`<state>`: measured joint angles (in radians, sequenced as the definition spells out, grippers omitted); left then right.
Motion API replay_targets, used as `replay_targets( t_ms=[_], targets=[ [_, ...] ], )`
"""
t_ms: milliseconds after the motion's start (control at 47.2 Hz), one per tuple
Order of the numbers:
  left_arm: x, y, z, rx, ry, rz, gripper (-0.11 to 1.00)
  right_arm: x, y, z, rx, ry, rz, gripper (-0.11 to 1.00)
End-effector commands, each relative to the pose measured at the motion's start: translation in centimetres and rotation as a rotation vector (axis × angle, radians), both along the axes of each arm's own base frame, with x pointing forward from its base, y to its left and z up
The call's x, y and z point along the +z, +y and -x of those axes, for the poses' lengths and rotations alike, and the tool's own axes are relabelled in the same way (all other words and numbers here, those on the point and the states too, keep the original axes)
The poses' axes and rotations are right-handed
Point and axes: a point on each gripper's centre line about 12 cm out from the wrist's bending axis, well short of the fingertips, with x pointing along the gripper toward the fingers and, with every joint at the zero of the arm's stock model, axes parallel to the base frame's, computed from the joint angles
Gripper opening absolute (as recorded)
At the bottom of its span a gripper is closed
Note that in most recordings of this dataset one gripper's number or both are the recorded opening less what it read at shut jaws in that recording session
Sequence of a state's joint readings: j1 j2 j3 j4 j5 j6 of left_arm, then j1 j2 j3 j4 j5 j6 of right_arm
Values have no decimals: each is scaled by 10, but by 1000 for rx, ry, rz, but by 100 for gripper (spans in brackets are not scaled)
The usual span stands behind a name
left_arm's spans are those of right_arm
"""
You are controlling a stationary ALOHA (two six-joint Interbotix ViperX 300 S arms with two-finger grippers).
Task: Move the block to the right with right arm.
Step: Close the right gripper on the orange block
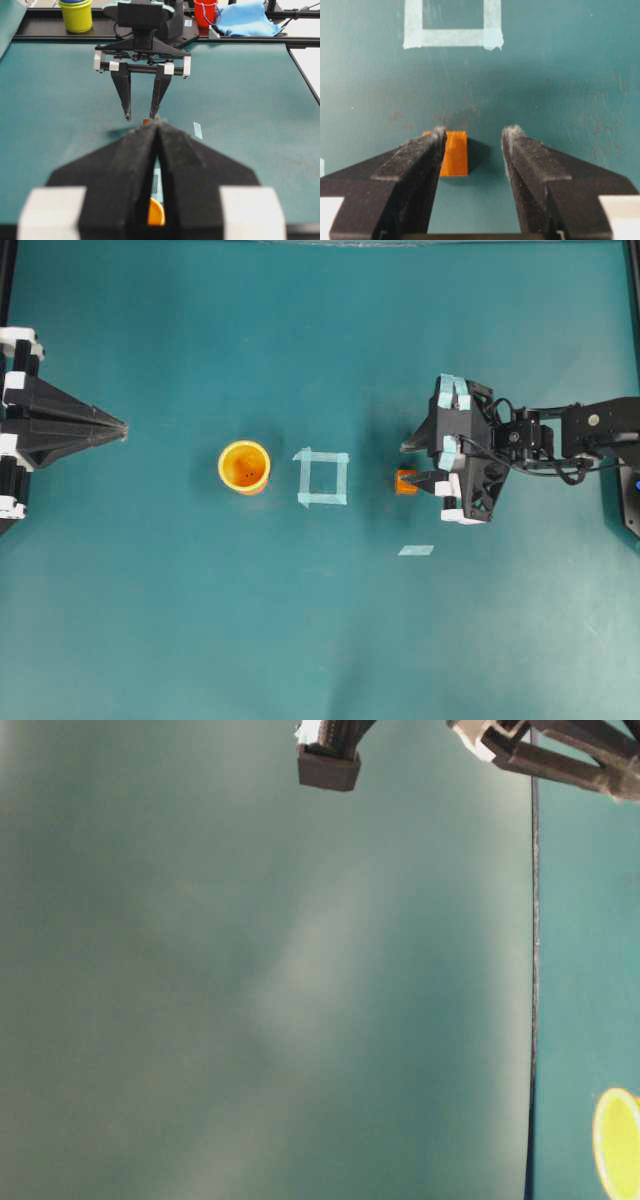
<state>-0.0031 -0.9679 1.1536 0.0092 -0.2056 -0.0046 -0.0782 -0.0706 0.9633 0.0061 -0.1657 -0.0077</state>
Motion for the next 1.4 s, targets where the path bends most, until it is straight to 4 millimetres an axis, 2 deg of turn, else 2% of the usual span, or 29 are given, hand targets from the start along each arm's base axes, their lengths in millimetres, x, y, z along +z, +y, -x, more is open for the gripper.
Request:
replay_targets(
  t_ms=[0,445,827,975,1145,1378],
  targets=[
    [10,0,-3,-2,-18,-4,0,8,1,-5,-1,-26,-2,55],
    [9,0,-3,-2,-8,-6,0,-2,9,-5,-3,-2,-36,61],
    [9,0,-3,-2,-5,-5,0,-13,12,-9,3,18,-40,61],
    [8,0,-3,-2,-3,-5,0,-12,12,-10,4,13,-39,56],
    [7,0,-3,-2,6,-3,0,-11,12,-11,4,11,-39,41],
    [8,0,-2,-2,5,3,0,3,12,-20,4,1,-40,40]
  ],
)
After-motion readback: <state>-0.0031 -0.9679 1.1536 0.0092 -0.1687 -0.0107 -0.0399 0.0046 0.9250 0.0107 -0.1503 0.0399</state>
